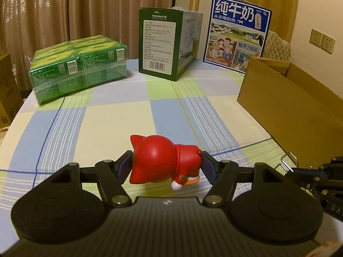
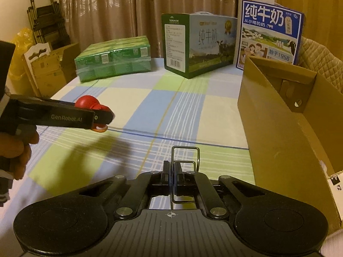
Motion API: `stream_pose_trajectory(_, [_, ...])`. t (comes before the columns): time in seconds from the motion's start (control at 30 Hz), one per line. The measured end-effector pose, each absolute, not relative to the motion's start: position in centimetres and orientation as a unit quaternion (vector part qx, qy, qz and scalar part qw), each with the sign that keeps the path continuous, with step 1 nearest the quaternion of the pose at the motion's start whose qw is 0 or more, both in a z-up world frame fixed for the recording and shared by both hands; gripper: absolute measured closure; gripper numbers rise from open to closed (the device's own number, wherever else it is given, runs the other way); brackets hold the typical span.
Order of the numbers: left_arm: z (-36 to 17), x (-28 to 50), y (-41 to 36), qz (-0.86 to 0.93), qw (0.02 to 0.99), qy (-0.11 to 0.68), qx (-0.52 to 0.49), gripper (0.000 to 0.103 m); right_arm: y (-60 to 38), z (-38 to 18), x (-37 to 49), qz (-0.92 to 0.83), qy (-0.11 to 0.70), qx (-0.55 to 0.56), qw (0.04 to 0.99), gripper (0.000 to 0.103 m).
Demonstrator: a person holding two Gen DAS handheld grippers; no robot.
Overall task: Organize rigid objects
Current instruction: 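Carry the red toy and wire holder over the cardboard box with both tools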
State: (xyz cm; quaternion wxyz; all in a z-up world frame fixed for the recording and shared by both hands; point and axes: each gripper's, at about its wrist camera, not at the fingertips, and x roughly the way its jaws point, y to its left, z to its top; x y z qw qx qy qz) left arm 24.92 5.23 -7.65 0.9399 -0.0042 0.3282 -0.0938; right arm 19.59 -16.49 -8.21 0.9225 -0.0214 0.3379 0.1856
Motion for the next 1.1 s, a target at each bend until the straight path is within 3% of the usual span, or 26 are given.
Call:
stream_pose_trajectory(0.6, [-5.3, 17.4, 2.3, -0.098, 0.937, 0.334, -0.013, 0.040, -18.5, -4.5, 16.3, 0.189, 0.319, 0.019, 0.929, 0.103])
stream_pose_trajectory(1.1, [-0.3, 11.6, -1.0, -0.089, 0.941, 0.327, -0.016, 0.040, -21.3, 0.1, 11.6, 0.189, 0.294, 0.047, 0.936, 0.103])
